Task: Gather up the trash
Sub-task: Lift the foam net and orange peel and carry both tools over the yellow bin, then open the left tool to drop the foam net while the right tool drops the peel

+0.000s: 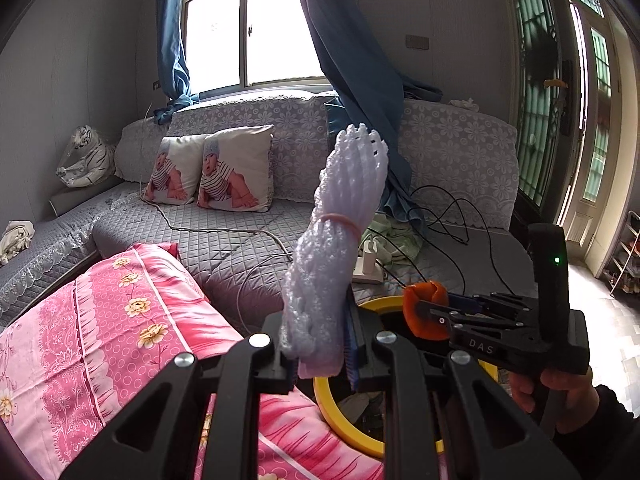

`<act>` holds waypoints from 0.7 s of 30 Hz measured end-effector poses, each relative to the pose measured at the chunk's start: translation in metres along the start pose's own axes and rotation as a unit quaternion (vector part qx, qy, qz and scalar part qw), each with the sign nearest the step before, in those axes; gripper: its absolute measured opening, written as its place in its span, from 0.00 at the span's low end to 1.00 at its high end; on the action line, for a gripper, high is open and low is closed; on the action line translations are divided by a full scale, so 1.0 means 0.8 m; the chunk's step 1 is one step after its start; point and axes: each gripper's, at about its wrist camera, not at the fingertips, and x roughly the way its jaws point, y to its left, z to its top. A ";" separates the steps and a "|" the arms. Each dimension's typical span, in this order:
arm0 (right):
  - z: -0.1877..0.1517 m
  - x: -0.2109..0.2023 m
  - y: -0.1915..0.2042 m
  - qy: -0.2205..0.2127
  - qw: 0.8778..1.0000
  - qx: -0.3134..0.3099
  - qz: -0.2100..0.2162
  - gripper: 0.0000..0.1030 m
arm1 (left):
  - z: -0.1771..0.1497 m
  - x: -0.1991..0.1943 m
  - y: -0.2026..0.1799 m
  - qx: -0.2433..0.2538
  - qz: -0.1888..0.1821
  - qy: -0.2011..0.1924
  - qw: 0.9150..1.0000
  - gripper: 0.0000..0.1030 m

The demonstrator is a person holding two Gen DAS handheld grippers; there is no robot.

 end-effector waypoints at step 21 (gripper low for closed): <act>-0.026 0.023 -0.043 0.037 0.998 0.047 -0.030 0.32 | -0.029 0.089 -0.019 -0.005 -0.030 0.068 0.997 0.16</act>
